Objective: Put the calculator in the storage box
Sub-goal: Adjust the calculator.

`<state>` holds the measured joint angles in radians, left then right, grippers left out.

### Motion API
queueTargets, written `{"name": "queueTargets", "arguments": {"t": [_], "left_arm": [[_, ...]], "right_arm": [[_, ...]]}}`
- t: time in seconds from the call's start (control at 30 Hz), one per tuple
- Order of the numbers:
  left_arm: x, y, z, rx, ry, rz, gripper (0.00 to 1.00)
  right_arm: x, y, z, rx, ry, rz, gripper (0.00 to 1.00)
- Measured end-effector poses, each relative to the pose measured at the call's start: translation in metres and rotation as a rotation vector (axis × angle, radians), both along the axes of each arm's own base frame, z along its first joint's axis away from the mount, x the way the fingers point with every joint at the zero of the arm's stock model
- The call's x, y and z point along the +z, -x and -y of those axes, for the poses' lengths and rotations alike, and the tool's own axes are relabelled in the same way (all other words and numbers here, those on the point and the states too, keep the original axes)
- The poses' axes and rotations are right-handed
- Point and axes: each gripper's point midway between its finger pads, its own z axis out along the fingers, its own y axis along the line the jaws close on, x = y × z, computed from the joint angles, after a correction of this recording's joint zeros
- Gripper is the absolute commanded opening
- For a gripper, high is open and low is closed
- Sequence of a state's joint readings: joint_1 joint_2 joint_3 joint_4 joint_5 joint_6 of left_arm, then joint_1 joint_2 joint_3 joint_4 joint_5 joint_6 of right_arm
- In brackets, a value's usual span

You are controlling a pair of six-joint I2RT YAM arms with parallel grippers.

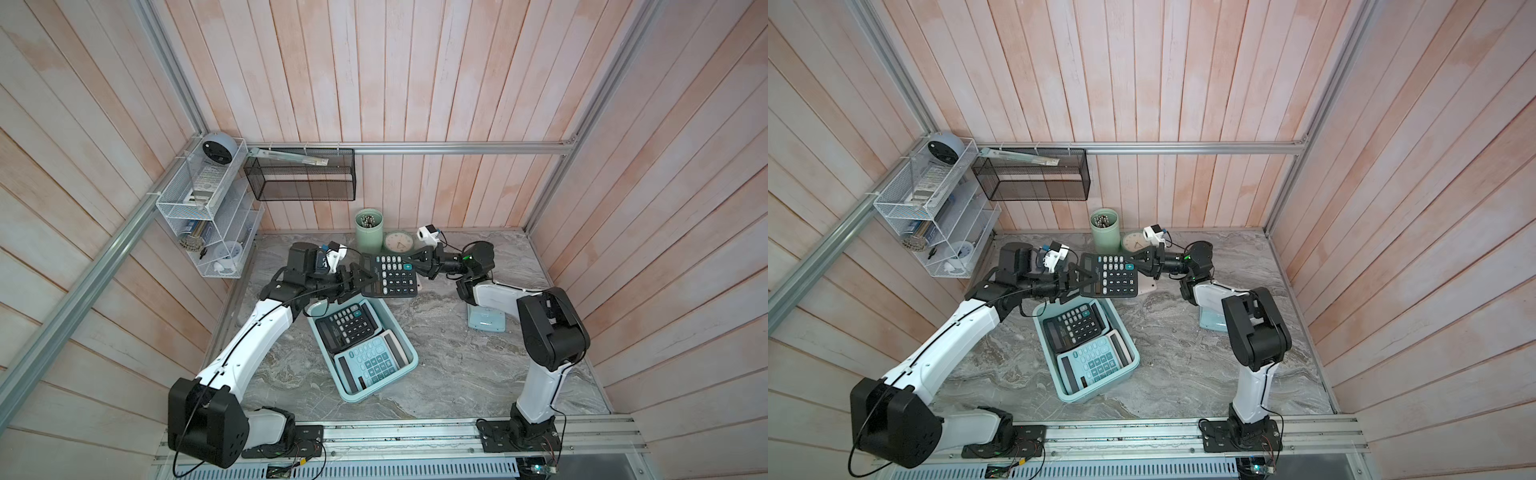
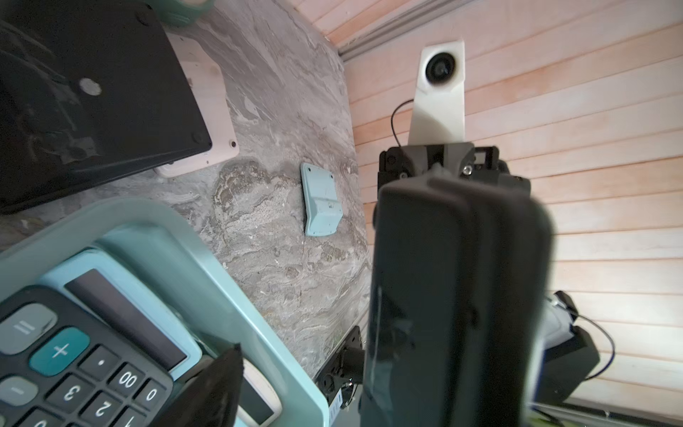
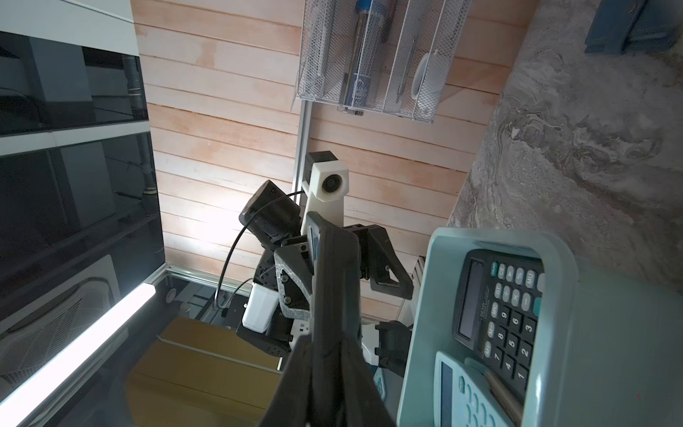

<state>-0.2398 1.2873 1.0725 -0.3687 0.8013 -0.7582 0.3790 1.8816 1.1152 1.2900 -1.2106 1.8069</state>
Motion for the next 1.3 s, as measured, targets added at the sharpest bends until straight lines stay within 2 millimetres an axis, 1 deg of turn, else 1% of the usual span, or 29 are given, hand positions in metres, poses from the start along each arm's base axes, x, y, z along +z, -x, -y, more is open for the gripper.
{"name": "queueTargets", "arguments": {"t": [0.13, 0.27, 0.43, 0.53, 0.6, 0.67, 0.73, 0.83, 0.9, 1.0, 1.07, 1.17, 1.23, 1.3], "left_arm": [[0.015, -0.006, -0.033, 0.160, 0.018, 0.040, 1.00], [0.032, -0.004, -0.063, 0.312, 0.019, 0.089, 1.00], [0.041, 0.011, -0.082, 0.436, 0.019, 0.125, 1.00], [0.045, 0.018, -0.091, 0.495, 0.036, 0.140, 1.00], [0.044, 0.022, -0.094, 0.521, 0.065, 0.138, 1.00], [0.039, 0.023, -0.094, 0.544, 0.112, 0.121, 1.00], [0.028, 0.022, -0.092, 0.560, 0.156, 0.090, 1.00], [0.013, 0.022, -0.082, 0.562, 0.212, 0.045, 1.00], [0.009, 0.024, -0.072, 0.554, 0.251, 0.032, 1.00], [0.010, 0.027, -0.060, 0.547, 0.326, 0.035, 0.96], [0.012, 0.027, -0.054, 0.548, 0.375, 0.045, 0.91], [0.015, 0.028, -0.048, 0.553, 0.434, 0.057, 0.80], [0.018, 0.026, -0.044, 0.555, 0.470, 0.066, 0.77], [0.022, 0.023, -0.041, 0.556, 0.504, 0.076, 0.73]], "right_arm": [[0.001, -0.005, -0.004, -0.044, 0.006, -0.013, 0.00], [0.008, -0.013, -0.003, -0.120, 0.024, -0.005, 0.00], [0.019, -0.017, -0.004, -0.230, 0.048, 0.023, 0.00], [0.023, -0.015, -0.009, -0.299, 0.068, 0.037, 0.00], [0.023, -0.013, -0.013, -0.337, 0.077, 0.039, 0.00], [0.022, -0.012, -0.021, -0.377, 0.085, 0.038, 0.00], [0.020, -0.011, -0.029, -0.407, 0.090, 0.031, 0.00], [0.019, -0.010, -0.039, -0.453, 0.091, 0.021, 0.00], [0.020, -0.010, -0.044, -0.484, 0.084, 0.017, 0.00], [0.020, -0.011, -0.048, -0.537, 0.062, -0.003, 0.00], [0.018, -0.011, -0.049, -0.574, 0.047, -0.021, 0.00], [0.011, -0.009, -0.052, -0.618, 0.041, -0.050, 0.00], [0.007, -0.007, -0.055, -0.640, 0.041, -0.066, 0.00], [0.004, -0.005, -0.057, -0.659, 0.040, -0.080, 0.00]]}}
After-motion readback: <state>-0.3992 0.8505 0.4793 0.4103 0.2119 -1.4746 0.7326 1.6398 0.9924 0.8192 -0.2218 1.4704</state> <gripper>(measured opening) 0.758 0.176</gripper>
